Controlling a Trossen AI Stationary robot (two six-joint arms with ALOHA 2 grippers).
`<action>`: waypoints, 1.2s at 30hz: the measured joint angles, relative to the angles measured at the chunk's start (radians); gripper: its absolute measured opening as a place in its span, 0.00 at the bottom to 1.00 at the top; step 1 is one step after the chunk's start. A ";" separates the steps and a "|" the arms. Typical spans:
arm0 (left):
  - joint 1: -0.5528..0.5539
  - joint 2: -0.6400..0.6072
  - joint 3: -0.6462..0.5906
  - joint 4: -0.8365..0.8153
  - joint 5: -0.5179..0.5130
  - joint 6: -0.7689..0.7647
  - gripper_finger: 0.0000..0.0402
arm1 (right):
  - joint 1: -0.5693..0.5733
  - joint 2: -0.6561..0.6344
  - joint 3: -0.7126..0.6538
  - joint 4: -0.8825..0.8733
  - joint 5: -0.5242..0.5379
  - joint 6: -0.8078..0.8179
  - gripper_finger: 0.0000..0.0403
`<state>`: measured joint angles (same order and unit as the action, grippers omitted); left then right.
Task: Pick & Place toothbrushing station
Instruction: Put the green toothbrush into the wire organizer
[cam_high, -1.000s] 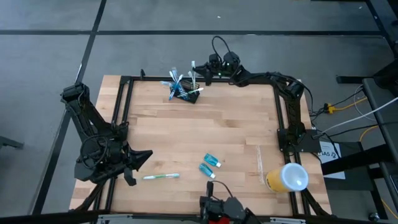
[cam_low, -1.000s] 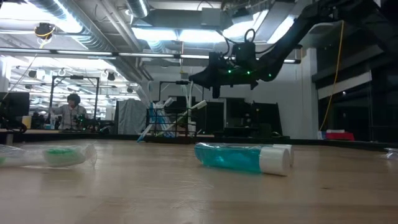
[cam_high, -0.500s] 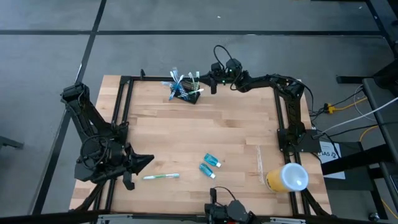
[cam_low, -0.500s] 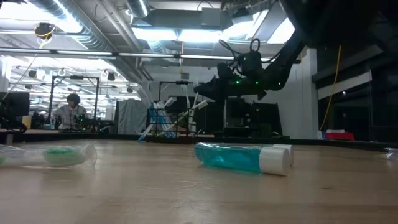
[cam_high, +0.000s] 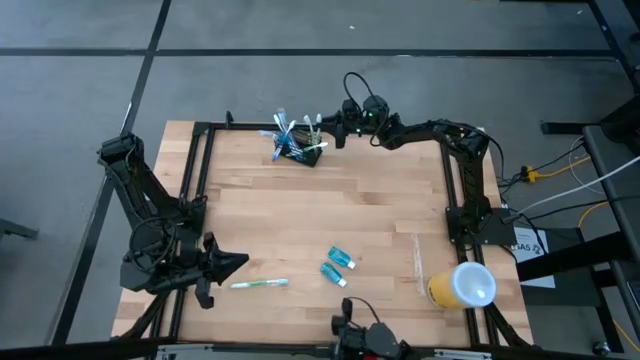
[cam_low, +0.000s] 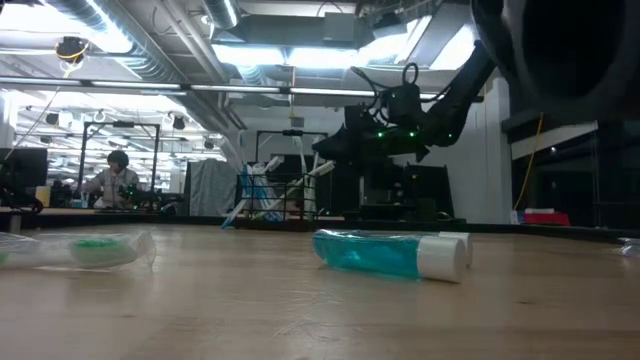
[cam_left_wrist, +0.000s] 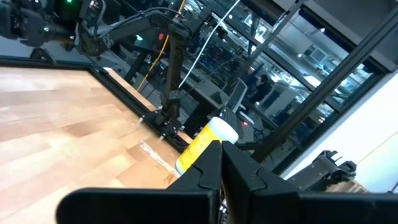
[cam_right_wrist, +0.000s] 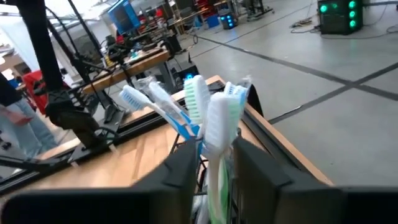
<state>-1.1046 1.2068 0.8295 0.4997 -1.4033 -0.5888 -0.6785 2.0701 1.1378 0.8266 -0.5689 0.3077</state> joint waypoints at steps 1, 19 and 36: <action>0.000 0.000 0.000 0.000 0.000 0.000 0.01 | 0.000 0.000 0.000 0.000 0.005 0.009 0.26; 0.000 0.000 0.000 -0.002 0.019 0.033 0.00 | 0.016 -0.216 -0.088 -0.064 -0.244 0.152 0.44; 0.328 0.022 0.000 -0.771 0.599 -0.469 0.01 | 0.543 -0.892 -0.525 -0.504 0.138 0.300 0.36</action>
<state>-0.7768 1.2290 0.8294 -0.2714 -0.8038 -1.0578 -0.1352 1.1778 0.6129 0.3222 -0.4310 0.6079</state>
